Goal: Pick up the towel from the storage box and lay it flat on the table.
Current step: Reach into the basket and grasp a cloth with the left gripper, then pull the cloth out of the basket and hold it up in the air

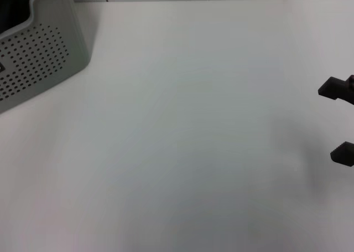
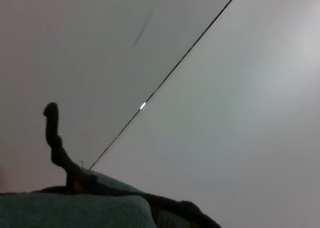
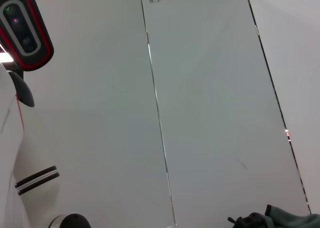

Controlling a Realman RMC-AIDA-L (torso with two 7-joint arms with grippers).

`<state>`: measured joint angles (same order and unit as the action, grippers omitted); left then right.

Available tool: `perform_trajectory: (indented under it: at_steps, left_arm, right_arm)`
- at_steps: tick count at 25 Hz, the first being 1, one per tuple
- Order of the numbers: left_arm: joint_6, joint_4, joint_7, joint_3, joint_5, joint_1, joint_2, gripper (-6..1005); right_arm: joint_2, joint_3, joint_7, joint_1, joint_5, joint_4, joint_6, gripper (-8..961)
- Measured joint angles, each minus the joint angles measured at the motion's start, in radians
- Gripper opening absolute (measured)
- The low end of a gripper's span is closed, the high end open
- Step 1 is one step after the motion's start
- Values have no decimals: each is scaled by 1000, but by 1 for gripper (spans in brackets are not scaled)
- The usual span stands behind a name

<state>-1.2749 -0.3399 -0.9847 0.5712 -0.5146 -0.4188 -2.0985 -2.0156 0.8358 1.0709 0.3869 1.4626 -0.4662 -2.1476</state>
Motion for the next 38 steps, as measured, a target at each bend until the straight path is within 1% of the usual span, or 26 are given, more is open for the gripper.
perform_trajectory:
  at_steps: [4,6,8,9,10,11,12,15,19,21,23,24,26,27,28,32,34,36,38]
  left_arm:
    - [0,5,0,1,6,0,0,179]
    - [-7,6,-2,5,7,2,0,124]
    - [-79,13,-36,8,3,12,0,70]
    - [-79,13,-36,8,3,12,0,42]
    - [-135,20,-57,12,-2,19,0,15]
    - [-201,28,-82,21,-5,26,1,13]
    - [-238,31,-95,28,-8,31,2,11]
    - [-457,35,-180,80,-15,62,5,6]
    - [-630,29,-299,111,-22,84,7,6]
    - [-708,22,-362,140,-26,89,7,6]
    - [-751,12,-414,204,-27,88,4,7]
    - [-755,9,-426,234,-23,87,2,7]
    - [-755,20,-433,324,-5,77,-5,7]
    - [-755,20,-433,324,-5,77,-5,7]
    - [-756,38,-429,420,32,59,-8,7]
    - [-760,-11,-424,611,108,34,-8,5]
    - [-760,-38,-413,716,175,29,-8,4]
    - [-760,-73,-409,794,243,35,-7,4]
    - [-761,-125,-392,863,297,52,-5,5]
  right_arm:
    - [0,2,0,1,0,0,0,883]
    - [0,2,0,1,-1,0,0,883]
    - [0,3,0,1,-1,0,0,883]
    - [0,3,0,1,-1,0,0,883]
    - [0,3,0,1,-1,0,0,883]
    - [0,3,0,1,-1,0,0,883]
    - [0,3,0,1,-1,0,0,883]
    - [0,3,0,0,-1,0,-1,883]
    - [-2,3,0,3,-1,0,-1,883]
    - [-3,3,0,5,-1,1,2,883]
    - [-6,3,-2,6,-1,4,5,883]
    - [-8,2,-6,11,-1,9,8,882]
    - [-10,0,-19,33,-6,39,12,882]
    - [-11,0,-32,52,-12,65,16,882]
    - [-11,2,-44,69,-16,89,21,882]
    - [-13,4,-88,120,-24,153,49,882]
    - [-13,5,-108,141,-26,178,59,882]
    - [-14,5,-129,168,-28,216,60,882]
    - [-14,4,-142,181,-29,229,59,882]
